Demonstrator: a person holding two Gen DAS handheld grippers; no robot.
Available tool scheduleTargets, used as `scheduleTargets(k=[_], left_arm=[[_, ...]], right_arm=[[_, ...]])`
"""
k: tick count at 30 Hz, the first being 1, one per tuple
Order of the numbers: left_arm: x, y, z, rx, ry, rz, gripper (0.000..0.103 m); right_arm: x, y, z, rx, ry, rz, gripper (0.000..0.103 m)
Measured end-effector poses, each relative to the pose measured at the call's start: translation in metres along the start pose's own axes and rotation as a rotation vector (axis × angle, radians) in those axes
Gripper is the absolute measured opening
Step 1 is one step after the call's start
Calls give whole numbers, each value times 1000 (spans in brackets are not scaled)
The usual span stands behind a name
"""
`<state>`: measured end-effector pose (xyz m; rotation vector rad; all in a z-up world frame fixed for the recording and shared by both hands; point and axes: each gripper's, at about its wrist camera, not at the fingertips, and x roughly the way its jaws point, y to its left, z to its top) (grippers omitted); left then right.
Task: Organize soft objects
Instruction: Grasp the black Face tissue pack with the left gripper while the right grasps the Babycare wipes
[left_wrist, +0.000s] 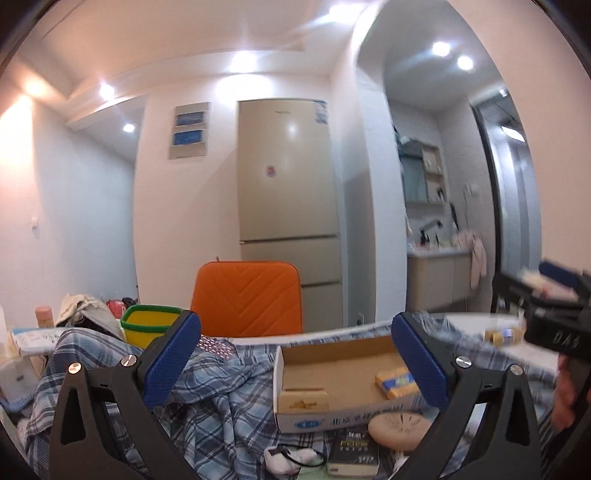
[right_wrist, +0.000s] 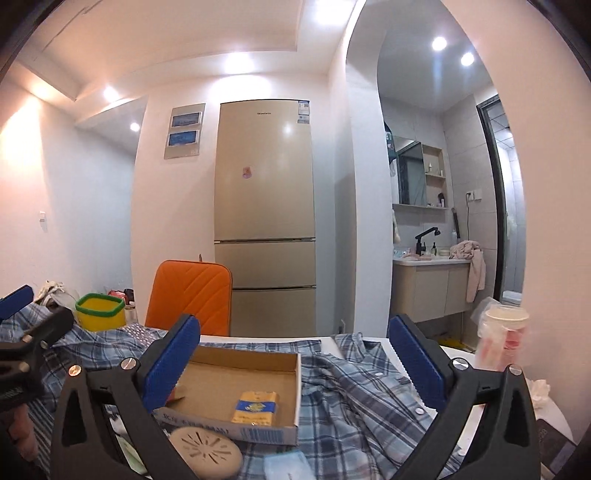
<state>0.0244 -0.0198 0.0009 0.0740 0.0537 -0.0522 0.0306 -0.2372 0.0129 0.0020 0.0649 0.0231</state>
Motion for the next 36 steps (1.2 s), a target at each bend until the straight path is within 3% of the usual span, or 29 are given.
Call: scheduleTargets(k=[5, 12, 20, 21, 27, 33, 36], left_arm=[[0, -9, -6, 30, 10, -13, 103], [-6, -2, -4, -4, 9, -25, 103], [4, -10, -8, 43, 100, -73, 102], [6, -12, -9, 53, 115, -78, 99], [26, -21, -18, 99, 260, -122, 83], [55, -14, -34, 21, 509, -233, 71], [63, -23, -45, 47, 597, -242, 68]], right_arm=[[-7, -10, -3, 39, -5, 11, 103], [-2, -16, -1, 38, 27, 23, 103], [6, -10, -4, -8, 79, 58, 103], [8, -9, -5, -11, 89, 62, 103], [17, -7, -9, -20, 141, 60, 103], [36, -6, -17, -36, 268, 74, 103], [43, -5, -20, -40, 311, 96, 103]])
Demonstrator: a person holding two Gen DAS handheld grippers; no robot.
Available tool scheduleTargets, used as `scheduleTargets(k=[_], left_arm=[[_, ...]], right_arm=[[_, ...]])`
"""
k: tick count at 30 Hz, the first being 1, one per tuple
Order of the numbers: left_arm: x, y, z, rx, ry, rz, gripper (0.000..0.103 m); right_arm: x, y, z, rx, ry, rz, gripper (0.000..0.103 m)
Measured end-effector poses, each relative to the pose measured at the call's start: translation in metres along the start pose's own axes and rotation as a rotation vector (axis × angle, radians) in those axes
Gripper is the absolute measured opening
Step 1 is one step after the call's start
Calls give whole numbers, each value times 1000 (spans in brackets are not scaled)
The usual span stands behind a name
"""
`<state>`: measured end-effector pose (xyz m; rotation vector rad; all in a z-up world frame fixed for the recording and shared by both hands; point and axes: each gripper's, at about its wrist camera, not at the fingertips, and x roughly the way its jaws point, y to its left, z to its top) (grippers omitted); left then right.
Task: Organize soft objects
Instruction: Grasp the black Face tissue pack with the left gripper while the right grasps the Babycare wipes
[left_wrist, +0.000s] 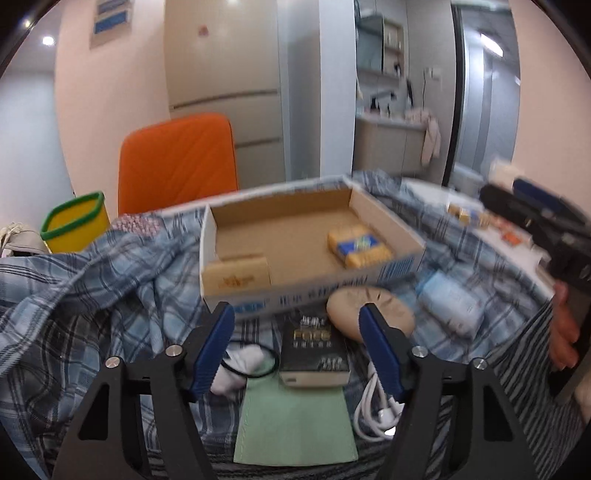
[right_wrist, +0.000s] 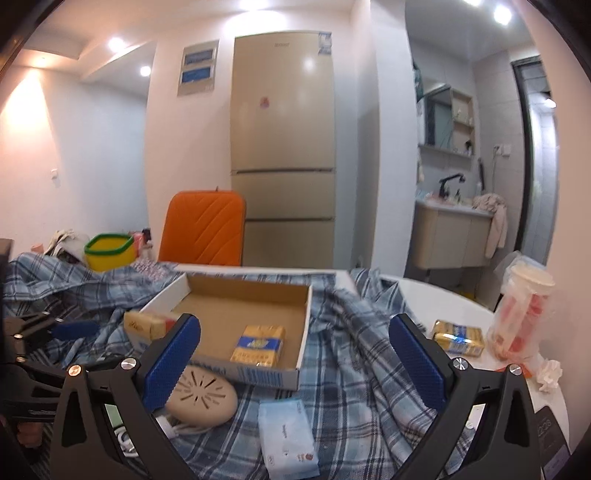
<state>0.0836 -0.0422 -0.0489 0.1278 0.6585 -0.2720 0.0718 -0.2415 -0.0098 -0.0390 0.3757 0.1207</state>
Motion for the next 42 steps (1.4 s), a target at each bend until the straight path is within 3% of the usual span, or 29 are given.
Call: scheduleTargets(k=[7, 11, 19, 22, 25, 29, 33, 42], left_arm=[[18, -10, -7, 43, 126, -39, 62], [34, -10, -10, 44, 207, -57, 51], [36, -11, -11, 44, 221, -56, 46], [34, -10, -11, 42, 211, -51, 45], [32, -8, -10, 43, 202, -51, 45], [25, -7, -9, 43, 168, -44, 45], [17, -4, -7, 26, 123, -9, 45], [-15, -1, -1, 31, -86, 41, 45]], right_arm=[[7, 2, -3, -18, 40, 8, 103], [7, 3, -3, -23, 39, 9, 103], [16, 6, -5, -34, 93, 9, 103], [19, -2, -5, 8, 118, 55, 101], [28, -6, -8, 19, 175, 38, 95], [57, -9, -22, 19, 364, 29, 78], [78, -3, -37, -7, 491, 44, 74], [90, -1, -49, -28, 571, 26, 66]])
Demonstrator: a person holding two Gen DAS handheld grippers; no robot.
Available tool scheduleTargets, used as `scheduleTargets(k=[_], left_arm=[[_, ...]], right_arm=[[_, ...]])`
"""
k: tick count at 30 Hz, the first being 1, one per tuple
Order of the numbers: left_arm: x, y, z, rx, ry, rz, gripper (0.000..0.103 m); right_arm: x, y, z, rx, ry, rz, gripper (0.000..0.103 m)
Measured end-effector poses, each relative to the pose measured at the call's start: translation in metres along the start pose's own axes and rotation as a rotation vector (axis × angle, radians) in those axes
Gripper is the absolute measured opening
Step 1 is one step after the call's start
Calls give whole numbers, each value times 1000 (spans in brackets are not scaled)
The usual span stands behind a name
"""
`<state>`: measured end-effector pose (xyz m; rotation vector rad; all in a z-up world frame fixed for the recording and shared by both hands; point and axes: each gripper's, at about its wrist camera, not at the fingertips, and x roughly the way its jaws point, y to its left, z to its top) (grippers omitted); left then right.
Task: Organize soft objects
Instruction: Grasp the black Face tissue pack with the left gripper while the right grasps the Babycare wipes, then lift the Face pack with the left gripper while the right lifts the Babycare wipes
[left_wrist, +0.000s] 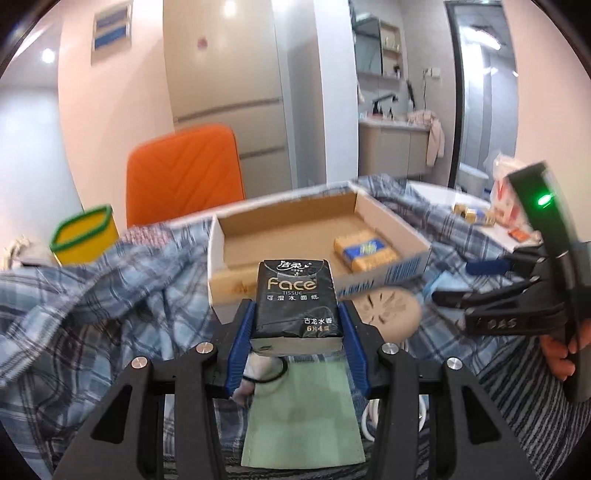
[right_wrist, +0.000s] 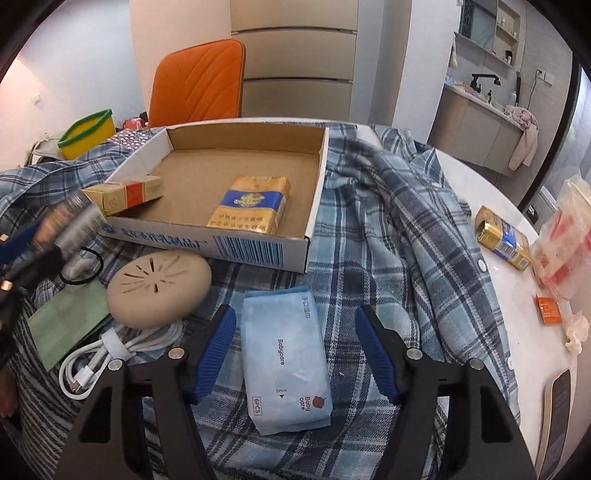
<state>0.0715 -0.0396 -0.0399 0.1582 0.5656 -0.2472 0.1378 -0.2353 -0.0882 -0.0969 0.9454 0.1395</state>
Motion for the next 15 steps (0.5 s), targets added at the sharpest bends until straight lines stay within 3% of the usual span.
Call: scheduleTargets(k=[6, 15], left_arm=[[-14, 10, 5, -52, -99, 56, 45], [-29, 11, 5, -63, -172, 63, 45]], right_arm=[[13, 4, -2, -21, 63, 22, 42], [-19, 9, -2, -39, -98, 22, 40]])
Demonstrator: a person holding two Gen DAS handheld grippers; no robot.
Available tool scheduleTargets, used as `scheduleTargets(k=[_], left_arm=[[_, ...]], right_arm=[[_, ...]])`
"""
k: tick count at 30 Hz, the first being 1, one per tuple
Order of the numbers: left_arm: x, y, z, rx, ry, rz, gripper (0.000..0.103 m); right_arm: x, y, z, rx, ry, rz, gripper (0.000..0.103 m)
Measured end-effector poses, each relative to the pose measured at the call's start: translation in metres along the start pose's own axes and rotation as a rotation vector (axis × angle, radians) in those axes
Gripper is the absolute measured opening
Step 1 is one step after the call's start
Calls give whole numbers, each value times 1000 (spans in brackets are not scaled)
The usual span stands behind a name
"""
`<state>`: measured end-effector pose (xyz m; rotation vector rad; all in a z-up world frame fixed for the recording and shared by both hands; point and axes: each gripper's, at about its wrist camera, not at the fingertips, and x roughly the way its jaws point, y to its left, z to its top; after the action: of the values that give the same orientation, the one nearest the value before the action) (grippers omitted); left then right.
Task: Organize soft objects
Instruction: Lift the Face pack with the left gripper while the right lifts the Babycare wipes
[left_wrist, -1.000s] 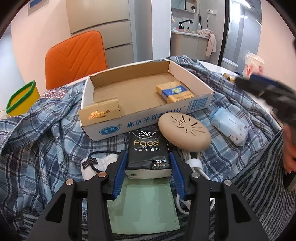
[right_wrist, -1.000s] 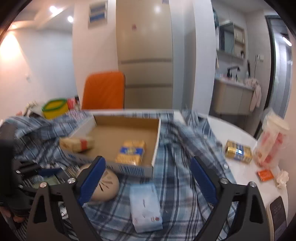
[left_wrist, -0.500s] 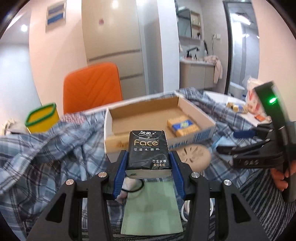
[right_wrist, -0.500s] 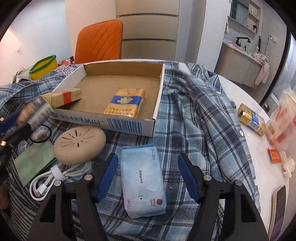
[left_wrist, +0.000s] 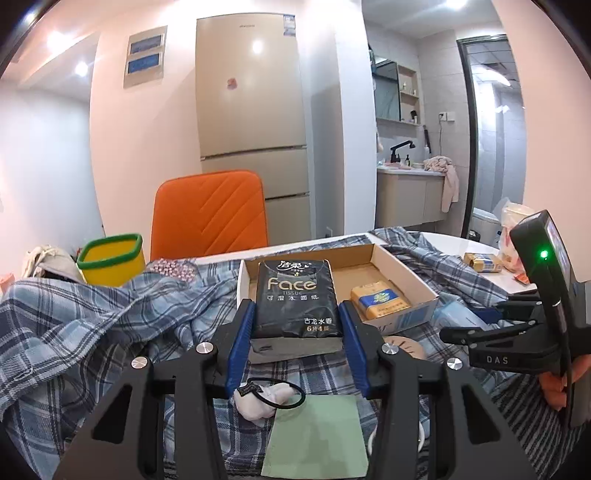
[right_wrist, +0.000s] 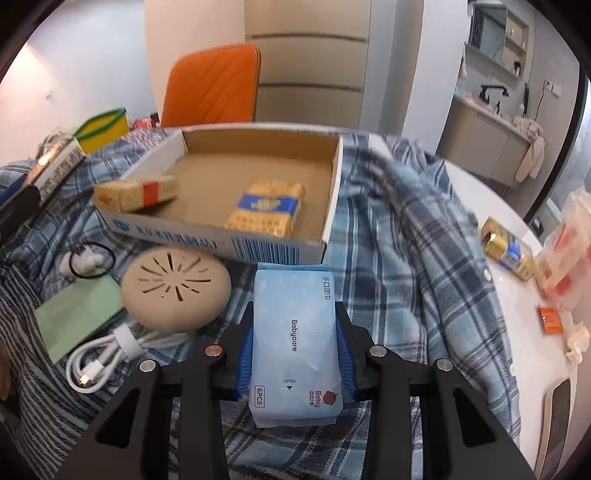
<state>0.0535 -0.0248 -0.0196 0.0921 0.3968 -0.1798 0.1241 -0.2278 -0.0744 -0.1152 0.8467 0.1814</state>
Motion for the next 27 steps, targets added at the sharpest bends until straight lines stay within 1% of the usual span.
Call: scheduleTargets(k=[2, 5, 8, 9, 11, 13, 15, 18, 21, 24, 27], left_arm=[[-7, -2, 1, 8, -35, 7, 45], [-17, -6, 1, 16, -84, 22, 45], [-25, -5, 4, 13, -134, 30, 45], [-28, -5, 6, 11, -146, 35, 45], [-35, -4, 10, 2, -178, 57, 45], [-45, -5, 11, 17, -215, 74, 45], [-50, -6, 13, 26, -230, 74, 45], [-53, -3, 23, 13, -250, 72, 45], [-55, 0, 40, 3, -302, 78, 45], [-53, 2, 56, -9, -370, 88, 45], [-41, 3, 67, -7, -404, 86, 45]], right_arm=[[-9, 0, 0, 3, -47, 0, 40], [-29, -1, 0, 9, -147, -8, 40], [-53, 2, 1, 6, -274, -21, 40], [-64, 4, 2, 5, -330, -24, 40], [-78, 8, 5, 8, -393, -27, 40], [-93, 12, 10, 16, -458, -21, 40], [-108, 18, 19, 14, -511, -39, 40], [-125, 26, 31, 13, -580, -49, 40], [-136, 35, 48, 14, -649, -70, 40], [-136, 41, 63, 34, -698, -87, 40], [-124, 48, 77, 59, -727, -145, 40]])
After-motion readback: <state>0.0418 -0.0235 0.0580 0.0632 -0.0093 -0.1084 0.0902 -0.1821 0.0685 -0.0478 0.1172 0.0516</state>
